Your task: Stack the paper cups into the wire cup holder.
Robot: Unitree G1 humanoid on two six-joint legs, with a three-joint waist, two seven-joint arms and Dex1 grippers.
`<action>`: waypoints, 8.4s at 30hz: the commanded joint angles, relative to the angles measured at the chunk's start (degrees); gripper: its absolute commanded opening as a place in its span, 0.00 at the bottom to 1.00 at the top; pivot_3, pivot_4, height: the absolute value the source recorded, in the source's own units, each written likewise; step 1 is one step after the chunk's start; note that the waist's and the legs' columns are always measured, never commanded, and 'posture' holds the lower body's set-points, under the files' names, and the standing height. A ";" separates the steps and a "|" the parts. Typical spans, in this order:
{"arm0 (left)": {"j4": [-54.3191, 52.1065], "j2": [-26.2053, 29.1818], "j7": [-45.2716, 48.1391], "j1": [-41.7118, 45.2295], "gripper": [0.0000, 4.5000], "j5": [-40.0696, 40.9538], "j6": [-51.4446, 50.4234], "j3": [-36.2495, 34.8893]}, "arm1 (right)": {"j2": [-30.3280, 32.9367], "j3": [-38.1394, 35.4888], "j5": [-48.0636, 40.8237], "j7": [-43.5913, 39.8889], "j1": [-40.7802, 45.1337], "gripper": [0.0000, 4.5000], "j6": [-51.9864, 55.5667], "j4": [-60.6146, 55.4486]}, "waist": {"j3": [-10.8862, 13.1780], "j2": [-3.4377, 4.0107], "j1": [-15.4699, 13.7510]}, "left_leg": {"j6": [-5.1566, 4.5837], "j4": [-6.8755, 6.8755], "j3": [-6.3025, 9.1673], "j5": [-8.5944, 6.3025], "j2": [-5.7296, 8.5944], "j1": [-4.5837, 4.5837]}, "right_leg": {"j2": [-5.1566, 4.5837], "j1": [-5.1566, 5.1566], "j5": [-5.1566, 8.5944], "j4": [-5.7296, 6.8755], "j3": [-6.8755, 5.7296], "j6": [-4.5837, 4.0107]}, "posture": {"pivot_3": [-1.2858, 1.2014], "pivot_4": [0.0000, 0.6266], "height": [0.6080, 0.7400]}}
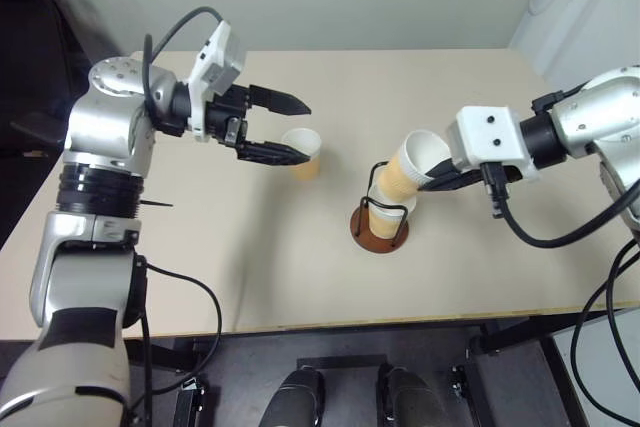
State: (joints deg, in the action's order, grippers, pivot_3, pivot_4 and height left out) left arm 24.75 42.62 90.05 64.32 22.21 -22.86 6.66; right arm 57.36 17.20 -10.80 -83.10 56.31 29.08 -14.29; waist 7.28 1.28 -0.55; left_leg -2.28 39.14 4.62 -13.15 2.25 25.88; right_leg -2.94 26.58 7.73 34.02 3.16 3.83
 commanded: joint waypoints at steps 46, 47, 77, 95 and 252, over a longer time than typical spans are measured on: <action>-0.67 1.26 -0.94 1.28 1.00 -3.00 2.98 -0.62 | -14.05 -10.73 -5.02 7.73 7.56 0.88 14.95 2.33 | 0.00 0.00 0.38 | 0.00 -0.02 -0.02 0.30 -0.01 0.01 | 0.01 0.02 -0.13 0.05 -0.04 -0.07 | 0.52 0.24 1.00; -0.05 1.19 -1.50 1.54 1.00 -3.67 3.68 -0.72 | -14.42 -13.02 -7.01 9.09 7.28 0.88 17.76 1.67 | 0.00 0.00 0.27 | -0.01 -0.03 -0.02 0.33 0.00 0.02 | 0.01 0.03 -0.13 0.05 -0.04 -0.08 | 0.52 0.24 1.00; 28.67 -4.82 -20.51 14.05 1.00 -41.68 52.18 17.09 | -3.47 -22.75 -21.29 20.55 -1.63 0.88 25.62 -3.66 | -0.03 -0.07 -0.06 | -0.30 -0.06 -0.06 0.16 0.06 0.16 | -0.05 0.16 -0.18 0.00 0.00 0.02 | 0.52 0.24 1.00; 40.04 -9.49 -30.73 16.26 1.00 -51.15 56.45 21.00 | -0.46 -23.09 -25.11 22.28 -2.71 0.88 26.27 -4.83 | -0.02 -0.08 -0.32 | -0.27 -0.02 -0.13 0.12 0.05 0.21 | -0.06 0.23 -0.25 0.02 0.10 0.14 | 0.52 0.24 1.00; 34.31 -20.53 2.45 35.59 1.00 -10.15 54.48 43.39 | 20.74 -28.70 -29.52 0.73 -10.20 0.89 16.12 7.44 | 0.08 0.20 -1.06 | -0.96 1.01 -0.44 -0.71 0.10 0.15 | -0.20 -0.46 0.15 -0.09 0.11 0.89 | 0.52 0.24 1.00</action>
State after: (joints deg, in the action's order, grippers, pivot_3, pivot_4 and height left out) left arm 58.93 21.62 90.90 99.25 10.06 33.71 53.77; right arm 77.24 -10.17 -40.26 -82.68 45.52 45.56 -6.03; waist 7.37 1.48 -1.61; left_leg -3.25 40.15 4.18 -13.86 2.34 26.03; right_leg -3.14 26.11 7.88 33.92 3.28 4.72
